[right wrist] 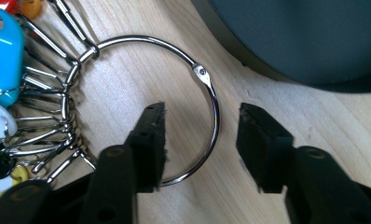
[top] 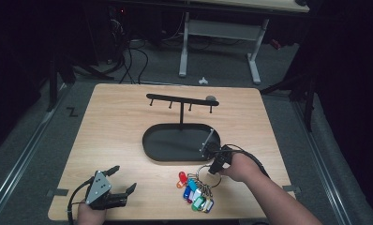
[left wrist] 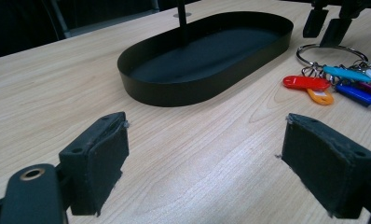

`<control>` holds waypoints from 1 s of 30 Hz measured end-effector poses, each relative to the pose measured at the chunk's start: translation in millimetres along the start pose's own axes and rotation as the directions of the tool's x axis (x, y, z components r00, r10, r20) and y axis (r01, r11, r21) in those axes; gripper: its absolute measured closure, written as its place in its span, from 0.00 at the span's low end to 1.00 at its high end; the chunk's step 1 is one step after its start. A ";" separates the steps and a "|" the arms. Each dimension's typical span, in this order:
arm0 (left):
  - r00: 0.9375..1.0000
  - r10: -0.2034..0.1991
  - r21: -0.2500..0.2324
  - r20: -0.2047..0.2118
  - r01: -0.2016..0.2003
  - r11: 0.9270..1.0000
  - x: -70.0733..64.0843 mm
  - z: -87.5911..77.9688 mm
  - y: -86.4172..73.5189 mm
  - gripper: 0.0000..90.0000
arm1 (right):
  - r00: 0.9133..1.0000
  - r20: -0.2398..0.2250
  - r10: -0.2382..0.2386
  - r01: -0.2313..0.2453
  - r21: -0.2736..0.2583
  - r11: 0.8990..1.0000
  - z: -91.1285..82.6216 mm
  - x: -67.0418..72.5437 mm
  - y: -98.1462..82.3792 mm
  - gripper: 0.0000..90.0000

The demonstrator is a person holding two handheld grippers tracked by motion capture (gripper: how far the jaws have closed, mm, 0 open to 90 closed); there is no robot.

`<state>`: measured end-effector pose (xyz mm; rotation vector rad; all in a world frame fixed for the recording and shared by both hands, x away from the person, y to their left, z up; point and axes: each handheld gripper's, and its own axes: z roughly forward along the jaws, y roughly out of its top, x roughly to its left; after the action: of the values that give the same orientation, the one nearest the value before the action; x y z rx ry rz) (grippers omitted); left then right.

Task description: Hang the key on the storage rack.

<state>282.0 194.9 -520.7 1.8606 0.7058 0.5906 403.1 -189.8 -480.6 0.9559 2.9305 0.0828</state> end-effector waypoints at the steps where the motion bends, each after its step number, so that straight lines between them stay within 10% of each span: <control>1: 1.000 0.000 -0.002 -0.001 0.000 1.000 -0.2 0.2 -0.1 0.17 | 1.000 0.001 -0.005 0.005 0.005 1.000 0.6 0.0 1.4 0.64; 30: 1.000 -0.007 -0.003 0.001 0.007 1.000 -1.4 0.4 -1.4 0.17 | 0.999 -0.037 -0.020 0.023 0.074 0.997 9.6 -8.7 13.8 0.90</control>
<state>281.1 194.1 -522.3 1.8544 0.7103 0.5863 418.9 -183.5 -488.8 0.9422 2.9962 -0.0097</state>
